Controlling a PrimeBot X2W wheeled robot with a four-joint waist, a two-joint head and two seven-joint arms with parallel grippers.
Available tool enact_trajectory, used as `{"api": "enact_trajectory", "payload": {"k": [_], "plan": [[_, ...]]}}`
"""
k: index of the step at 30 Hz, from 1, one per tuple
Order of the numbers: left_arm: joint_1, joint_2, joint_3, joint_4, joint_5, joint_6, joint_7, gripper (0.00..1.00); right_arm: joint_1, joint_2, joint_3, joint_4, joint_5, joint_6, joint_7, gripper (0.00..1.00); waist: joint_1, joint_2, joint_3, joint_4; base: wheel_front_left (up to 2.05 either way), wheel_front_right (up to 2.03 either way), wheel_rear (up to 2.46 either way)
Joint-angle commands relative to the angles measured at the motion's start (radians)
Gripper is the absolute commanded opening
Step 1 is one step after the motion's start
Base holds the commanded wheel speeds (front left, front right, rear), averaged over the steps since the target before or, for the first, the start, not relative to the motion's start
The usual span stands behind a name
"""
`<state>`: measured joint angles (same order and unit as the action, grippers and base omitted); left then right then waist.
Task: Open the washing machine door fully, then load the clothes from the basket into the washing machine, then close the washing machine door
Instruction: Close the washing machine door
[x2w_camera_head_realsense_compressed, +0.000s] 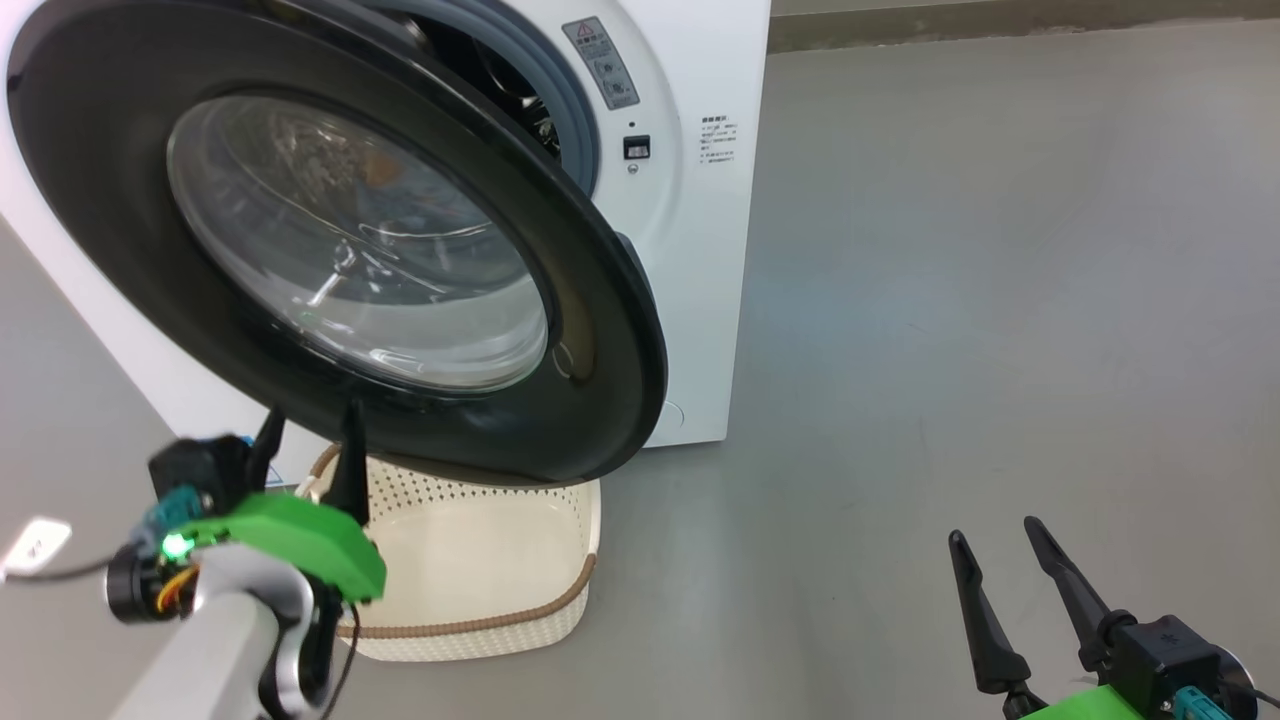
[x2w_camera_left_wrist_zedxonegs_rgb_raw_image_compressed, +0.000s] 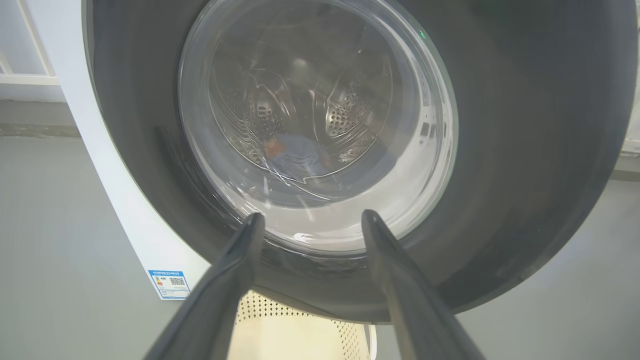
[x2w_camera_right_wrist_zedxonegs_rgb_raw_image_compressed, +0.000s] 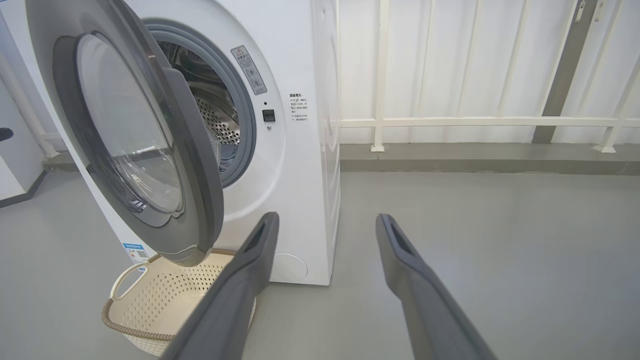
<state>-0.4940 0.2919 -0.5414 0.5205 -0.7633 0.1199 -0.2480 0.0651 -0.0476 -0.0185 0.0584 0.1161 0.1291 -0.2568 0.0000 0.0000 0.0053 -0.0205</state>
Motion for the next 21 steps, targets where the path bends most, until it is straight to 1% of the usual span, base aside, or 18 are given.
{"api": "enact_trajectory", "payload": {"k": [1,4,9,13,21], "plan": [[-0.015,0.036,0.047,-0.036,0.02,0.008,-0.013,1.0,-0.01,-0.009,0.019,-0.029,-0.007,0.002,-0.005,1.0,0.0,0.0,0.0,0.001,0.0,0.0,0.0],[0.07,0.018,0.105,-0.105,0.119,0.037,-0.013,1.0,-0.007,-0.011,0.013,-0.031,-0.011,0.002,-0.005,1.0,0.0,0.0,-0.003,0.004,0.0,0.0,0.0],[0.214,-0.022,0.187,-0.189,0.282,0.041,-0.013,1.0,0.0,-0.01,0.005,-0.03,-0.016,0.002,-0.005,1.0,0.0,0.0,-0.013,0.004,0.0,0.0,0.0],[0.317,-0.063,0.257,-0.229,0.382,0.022,-0.014,1.0,0.003,-0.01,0.0,-0.025,-0.022,0.002,-0.005,1.0,0.0,0.0,-0.016,0.004,0.0,0.0,0.0],[0.445,-0.15,0.406,-0.236,0.503,-0.027,-0.014,1.0,0.016,-0.008,-0.023,-0.01,-0.036,0.002,-0.005,1.0,0.0,0.0,-0.021,0.004,0.0,0.0,0.0]]}}
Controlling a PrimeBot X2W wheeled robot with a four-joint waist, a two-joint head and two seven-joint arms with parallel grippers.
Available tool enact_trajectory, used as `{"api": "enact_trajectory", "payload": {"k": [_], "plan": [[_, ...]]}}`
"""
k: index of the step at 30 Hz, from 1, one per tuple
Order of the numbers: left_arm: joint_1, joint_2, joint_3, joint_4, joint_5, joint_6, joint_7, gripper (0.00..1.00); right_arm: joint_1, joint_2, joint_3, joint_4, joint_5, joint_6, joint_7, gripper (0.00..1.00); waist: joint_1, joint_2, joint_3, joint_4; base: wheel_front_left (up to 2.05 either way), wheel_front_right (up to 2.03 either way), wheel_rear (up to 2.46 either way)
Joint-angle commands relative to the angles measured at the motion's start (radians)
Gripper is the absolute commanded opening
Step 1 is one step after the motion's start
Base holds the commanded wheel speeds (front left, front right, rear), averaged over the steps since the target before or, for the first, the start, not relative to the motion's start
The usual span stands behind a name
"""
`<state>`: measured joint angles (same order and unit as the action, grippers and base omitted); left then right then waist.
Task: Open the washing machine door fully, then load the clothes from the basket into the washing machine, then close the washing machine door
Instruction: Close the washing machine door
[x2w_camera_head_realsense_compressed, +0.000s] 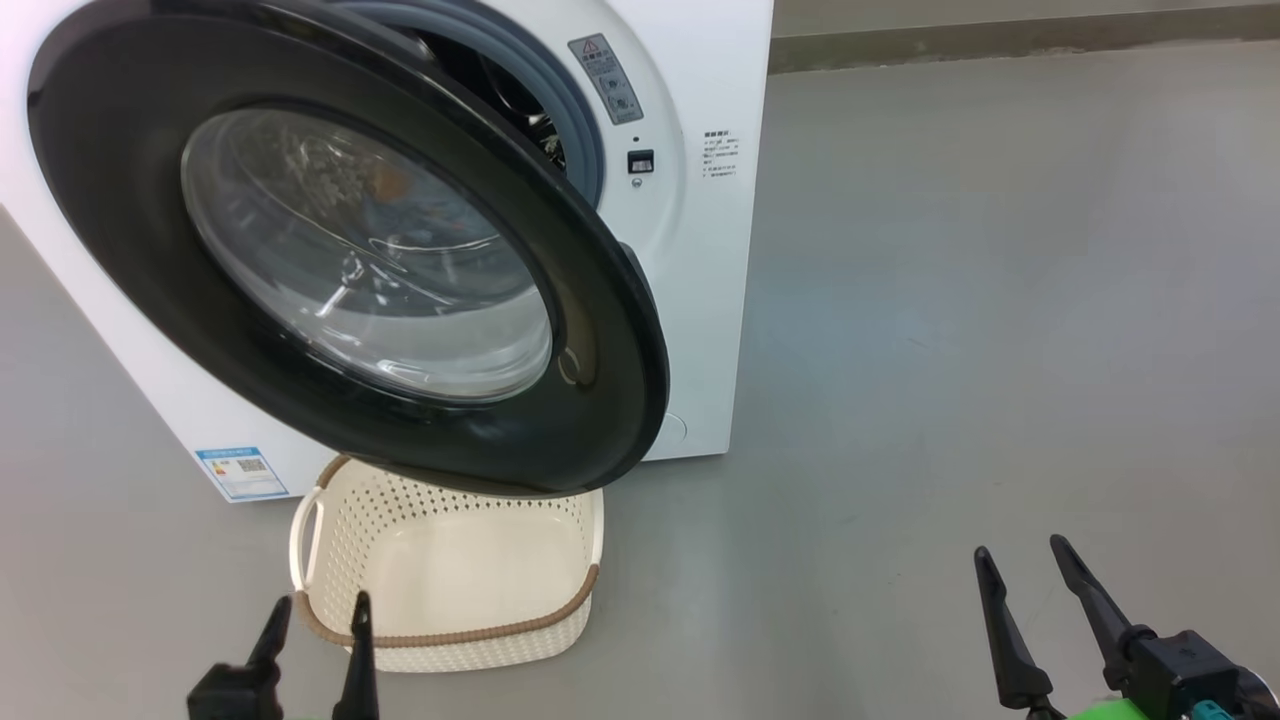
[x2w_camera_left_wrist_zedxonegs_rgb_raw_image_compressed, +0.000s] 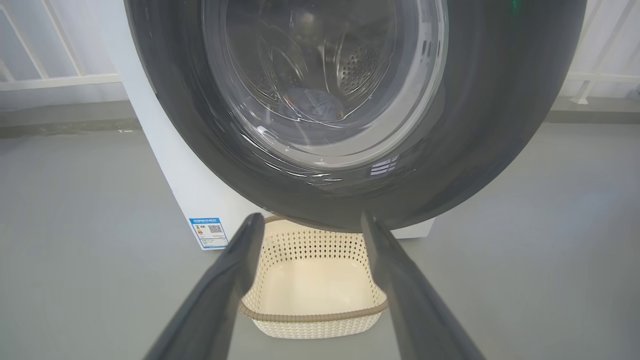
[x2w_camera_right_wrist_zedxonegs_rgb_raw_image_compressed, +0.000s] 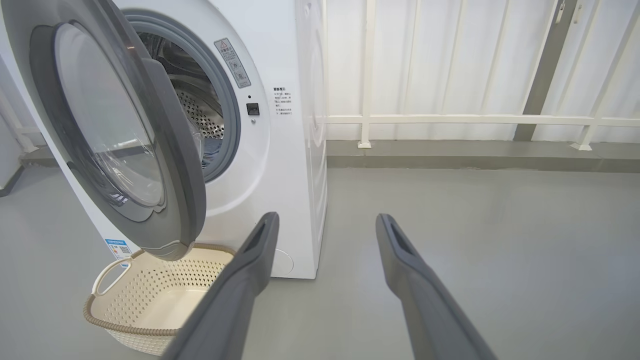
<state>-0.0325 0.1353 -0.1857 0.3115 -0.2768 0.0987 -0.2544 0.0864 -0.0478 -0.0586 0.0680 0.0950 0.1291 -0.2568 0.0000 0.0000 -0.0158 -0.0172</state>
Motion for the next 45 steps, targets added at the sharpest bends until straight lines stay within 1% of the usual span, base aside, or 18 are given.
{"api": "enact_trajectory", "payload": {"k": [1,4,11,14,21,22,23,24,25,31,35,41,42,45], "plan": [[-0.006,-0.003,0.069,-0.026,0.028,-0.011,-0.007,1.0,-0.003,-0.007,0.013,-0.017,-0.016,0.002,-0.005,1.0,0.0,0.0,0.0,0.001,0.0,0.0,0.0],[0.015,-0.026,0.114,-0.024,0.062,-0.03,-0.007,1.0,0.001,-0.007,0.005,-0.009,-0.02,0.002,-0.005,1.0,0.0,0.0,-0.002,0.003,0.0,0.0,0.0],[0.043,-0.064,0.208,-0.042,0.111,-0.054,-0.007,1.0,0.009,-0.005,-0.019,-0.007,-0.03,0.002,-0.005,1.0,0.0,0.0,-0.005,0.015,0.0,0.0,0.0],[0.053,-0.073,0.229,-0.049,0.126,-0.067,-0.007,1.0,0.013,-0.005,-0.026,-0.005,-0.033,0.002,-0.005,1.0,0.0,0.0,-0.006,0.019,0.0,0.0,0.0],[0.055,-0.082,0.258,-0.05,0.14,-0.079,-0.007,1.0,0.015,-0.005,-0.034,0.01,-0.041,0.002,-0.005,1.0,0.0,0.0,-0.008,0.028,0.0,0.0,0.0],[0.054,-0.083,0.26,-0.05,0.142,-0.081,-0.007,1.0,0.014,-0.004,-0.035,0.013,-0.041,0.002,-0.005,0.98,0.0,0.0,-0.008,0.028,0.0,0.0,0.0],[0.053,-0.083,0.261,-0.05,0.143,-0.082,-0.007,1.0,0.013,-0.004,-0.036,0.015,-0.041,0.002,-0.005,0.51,0.0,0.0,-0.007,0.029,0.0,0.0,0.0],[0.052,-0.084,0.262,-0.05,0.144,-0.084,-0.007,1.0,0.012,-0.004,-0.036,0.017,-0.039,0.002,-0.005,0.28,0.0,0.0,-0.007,0.03,0.0,0.0,0.0],[0.051,-0.084,0.264,-0.051,0.145,-0.085,-0.007,1.0,0.009,-0.004,-0.033,0.021,-0.037,0.002,-0.005,0.0,0.0,0.0,-0.007,0.03,0.0,0.0,0.0],[0.05,-0.085,0.261,-0.054,0.125,-0.077,-0.007,1.0,-0.012,-0.005,-0.033,0.026,-0.023,0.002,-0.005,0.0,0.0,0.0,-0.006,0.029,0.0,0.0,0.0],[0.054,-0.085,0.249,-0.061,0.119,-0.07,-0.007,1.0,-0.044,-0.004,-0.036,0.008,0.001,0.002,-0.005,0.0,0.0,0.0,-0.003,0.03,0.0,0.0,0.0],[0.05,-0.085,0.229,-0.072,0.105,-0.058,-0.007,1.0,-0.152,-0.003,-0.002,-0.085,0.04,0.002,-0.005,0.0,0.0,0.0,0.011,0.036,0.0,0.0,0.0],[0.049,-0.085,0.222,-0.073,0.102,-0.054,-0.007,1.0,-0.198,-0.003,0.026,-0.122,0.048,0.002,-0.005,0.0,0.0,0.0,0.016,0.039,0.0,0.0,0.0],[0.046,-0.085,0.208,-0.073,0.093,-0.048,-0.007,1.0,-0.266,-0.003,0.076,-0.17,0.059,0.002,-0.005,0.0,0.0,0.0,0.025,0.051,0.0,0.0,0.0]]}}
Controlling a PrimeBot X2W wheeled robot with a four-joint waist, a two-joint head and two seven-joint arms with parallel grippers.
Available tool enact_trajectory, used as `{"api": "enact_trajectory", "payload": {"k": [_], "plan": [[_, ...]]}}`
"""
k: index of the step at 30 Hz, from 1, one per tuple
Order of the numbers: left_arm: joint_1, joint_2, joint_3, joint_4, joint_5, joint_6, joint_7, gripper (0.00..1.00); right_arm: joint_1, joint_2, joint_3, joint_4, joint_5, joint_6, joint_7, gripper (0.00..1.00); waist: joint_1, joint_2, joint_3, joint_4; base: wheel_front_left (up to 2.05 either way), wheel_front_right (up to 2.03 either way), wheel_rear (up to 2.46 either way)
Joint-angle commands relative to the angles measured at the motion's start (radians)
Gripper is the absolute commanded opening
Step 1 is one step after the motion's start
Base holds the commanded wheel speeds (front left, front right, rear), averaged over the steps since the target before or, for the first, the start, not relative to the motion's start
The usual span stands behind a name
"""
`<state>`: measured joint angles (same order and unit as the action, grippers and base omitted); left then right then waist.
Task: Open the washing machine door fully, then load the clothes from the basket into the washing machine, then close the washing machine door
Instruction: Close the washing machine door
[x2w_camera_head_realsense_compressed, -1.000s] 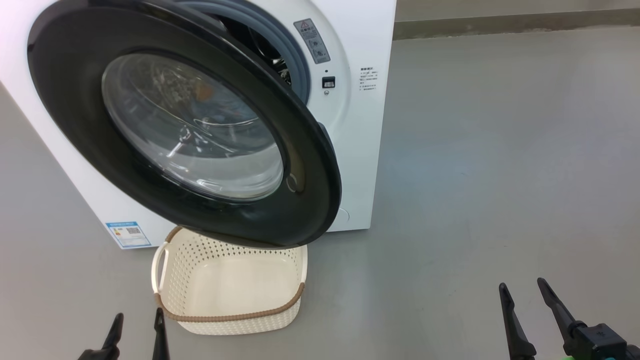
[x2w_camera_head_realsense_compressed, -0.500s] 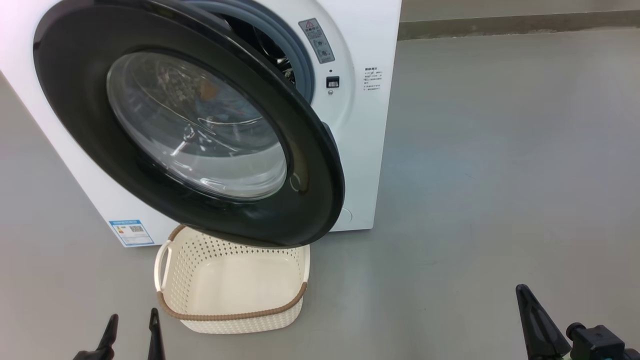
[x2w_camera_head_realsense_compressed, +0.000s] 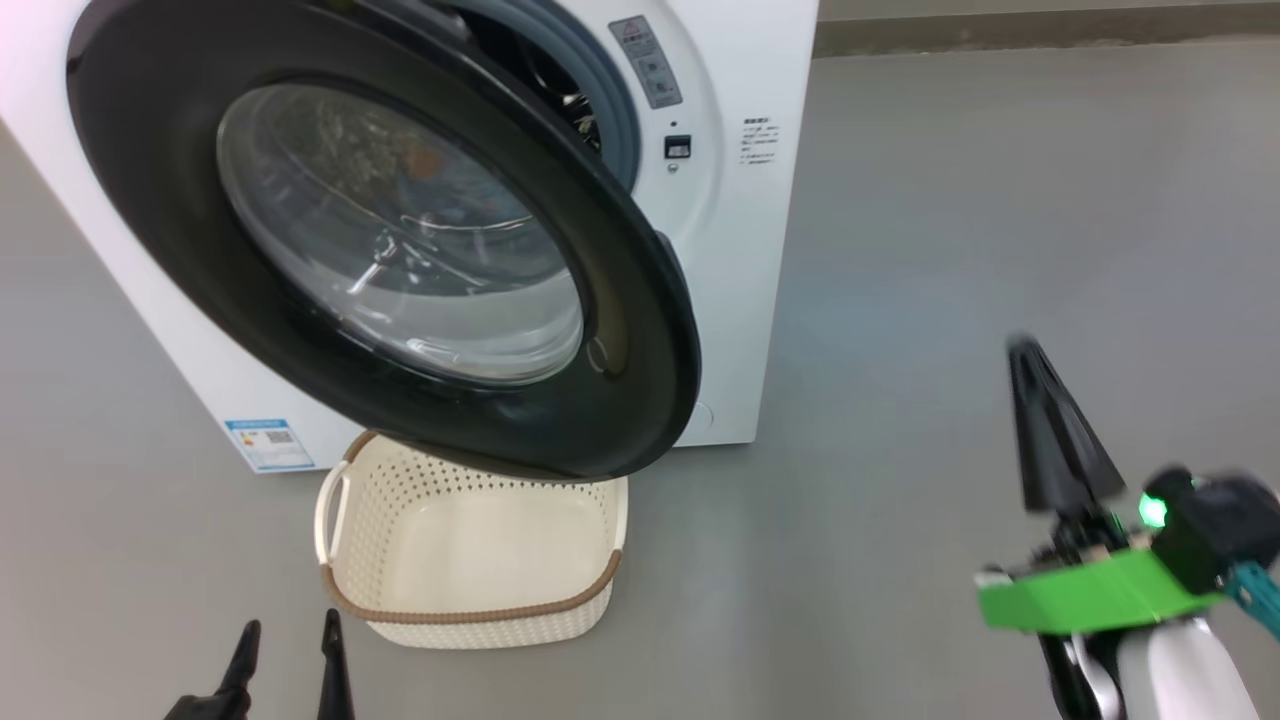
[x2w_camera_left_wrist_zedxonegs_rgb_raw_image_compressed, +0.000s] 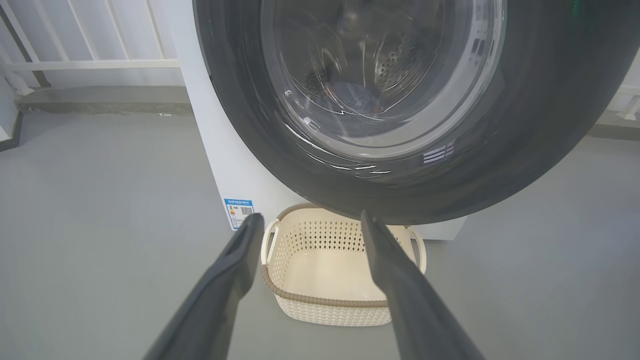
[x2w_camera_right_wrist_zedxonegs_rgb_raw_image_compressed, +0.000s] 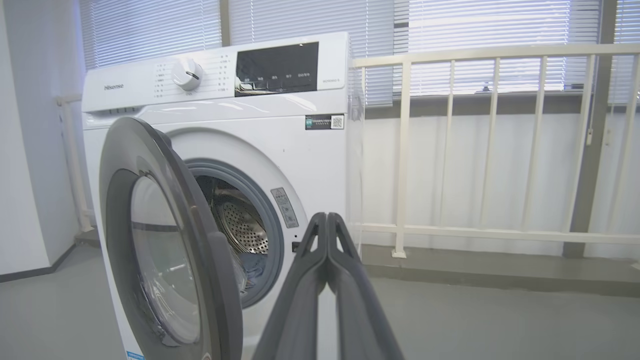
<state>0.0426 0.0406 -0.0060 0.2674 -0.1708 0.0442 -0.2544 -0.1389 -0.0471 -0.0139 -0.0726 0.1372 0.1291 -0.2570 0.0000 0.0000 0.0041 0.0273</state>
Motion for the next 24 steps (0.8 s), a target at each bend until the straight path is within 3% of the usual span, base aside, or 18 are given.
{"api": "enact_trajectory", "payload": {"k": [1,6,13,24], "plan": [[-0.032,0.01,0.023,-0.028,-0.015,0.009,-0.007,1.0,-0.062,-0.003,0.052,-0.044,0.021,0.002,-0.005,0.0,0.0,0.0,0.008,0.012,0.0,0.0,0.0],[-0.039,0.01,0.003,-0.029,-0.032,0.021,-0.007,1.0,-0.145,-0.003,0.185,-0.075,0.058,0.002,-0.005,0.0,0.0,0.0,0.019,0.038,0.0,0.0,0.0],[-0.057,0.01,-0.025,-0.052,-0.077,0.035,-0.007,1.0,-0.196,-0.003,0.337,0.009,0.102,0.002,-0.005,0.0,0.0,0.0,0.053,0.089,0.0,0.0,0.0],[-0.108,0.01,-0.119,-0.111,-0.132,0.076,-0.007,1.0,-0.264,-0.003,0.351,0.151,0.096,0.002,-0.005,0.0,0.0,0.0,0.172,0.173,0.0,0.0,0.0]]}}
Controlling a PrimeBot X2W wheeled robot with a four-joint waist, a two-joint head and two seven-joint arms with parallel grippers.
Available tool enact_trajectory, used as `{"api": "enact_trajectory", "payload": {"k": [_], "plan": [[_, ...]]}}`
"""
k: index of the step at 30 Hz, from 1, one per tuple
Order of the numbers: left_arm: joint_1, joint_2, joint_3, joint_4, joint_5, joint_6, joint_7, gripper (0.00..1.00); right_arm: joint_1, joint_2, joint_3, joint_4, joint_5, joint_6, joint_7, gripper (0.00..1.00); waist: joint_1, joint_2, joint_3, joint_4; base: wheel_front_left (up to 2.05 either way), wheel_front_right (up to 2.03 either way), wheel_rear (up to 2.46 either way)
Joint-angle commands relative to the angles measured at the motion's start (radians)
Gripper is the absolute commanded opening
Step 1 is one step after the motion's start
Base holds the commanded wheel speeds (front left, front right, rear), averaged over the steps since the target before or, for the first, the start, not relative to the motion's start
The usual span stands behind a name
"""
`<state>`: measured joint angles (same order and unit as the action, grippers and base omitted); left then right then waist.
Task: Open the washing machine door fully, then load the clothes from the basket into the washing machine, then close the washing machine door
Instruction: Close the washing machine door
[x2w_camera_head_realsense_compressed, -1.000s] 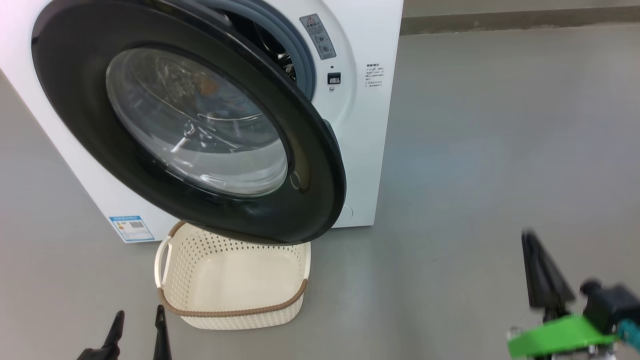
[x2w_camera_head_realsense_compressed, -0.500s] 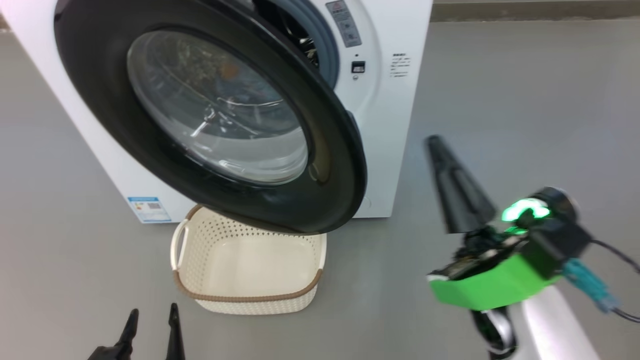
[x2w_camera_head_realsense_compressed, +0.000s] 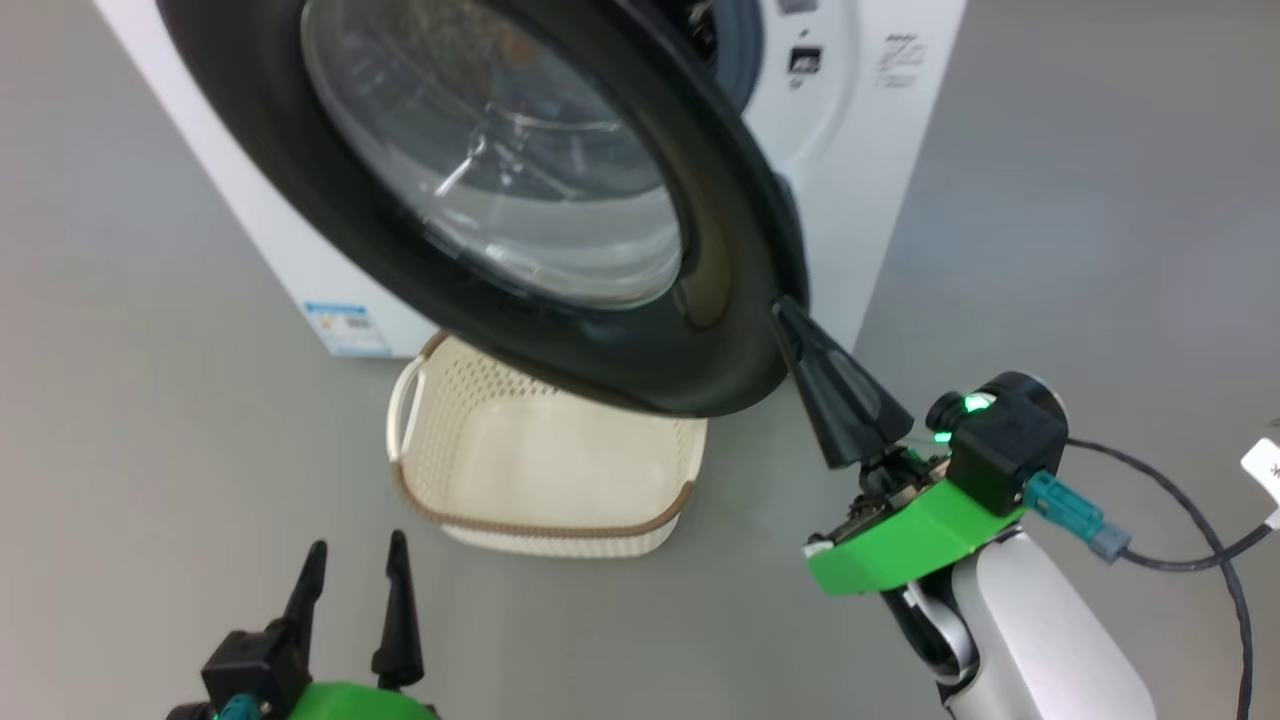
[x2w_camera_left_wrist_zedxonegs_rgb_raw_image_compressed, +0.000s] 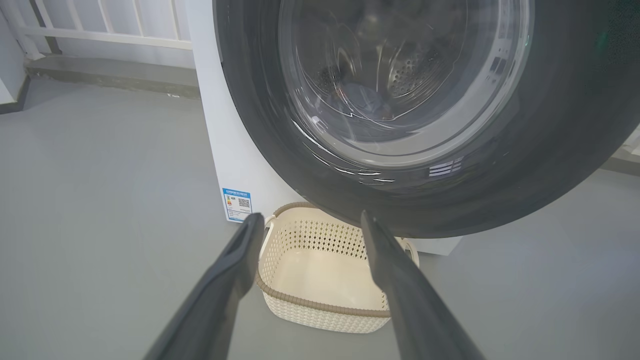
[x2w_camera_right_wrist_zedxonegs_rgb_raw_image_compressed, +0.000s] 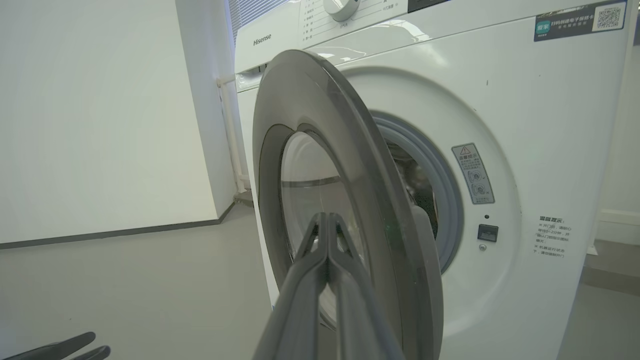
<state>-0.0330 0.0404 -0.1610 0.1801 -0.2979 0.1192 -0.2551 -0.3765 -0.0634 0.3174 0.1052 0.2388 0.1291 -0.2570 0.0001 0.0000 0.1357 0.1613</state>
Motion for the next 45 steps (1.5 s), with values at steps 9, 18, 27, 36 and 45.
{"api": "enact_trajectory", "payload": {"k": [9,18,27,36,45], "plan": [[-0.062,0.01,-0.008,-0.063,-0.047,0.045,-0.007,1.0,-0.066,0.002,-0.021,0.013,-0.026,0.002,-0.005,0.0,-0.0001,0.0,0.119,0.096,0.0,0.0,0.0],[-0.082,0.01,-0.035,-0.086,-0.063,0.065,-0.007,1.0,-0.086,-0.032,-0.043,0.025,-0.024,0.002,-0.005,0.0,-0.0001,0.0,0.172,0.111,0.0,0.0,0.0],[-0.085,0.01,-0.034,-0.086,-0.068,0.073,-0.007,1.0,-0.103,-0.045,-0.05,0.029,-0.01,0.002,-0.005,0.0,-0.0001,0.0,0.192,0.092,0.0,0.0,0.0],[-0.088,0.01,-0.041,-0.091,-0.077,0.072,-0.007,1.0,-0.12,-0.06,-0.062,0.03,-0.003,0.002,-0.005,0.0,-0.0001,0.0,0.21,0.091,0.0,0.0,0.0],[-0.087,0.01,-0.053,-0.103,-0.093,0.082,-0.007,1.0,-0.155,-0.078,-0.074,0.024,0.007,0.002,-0.005,0.0,-0.0001,0.0,0.246,0.09,0.0,0.0,0.0]]}}
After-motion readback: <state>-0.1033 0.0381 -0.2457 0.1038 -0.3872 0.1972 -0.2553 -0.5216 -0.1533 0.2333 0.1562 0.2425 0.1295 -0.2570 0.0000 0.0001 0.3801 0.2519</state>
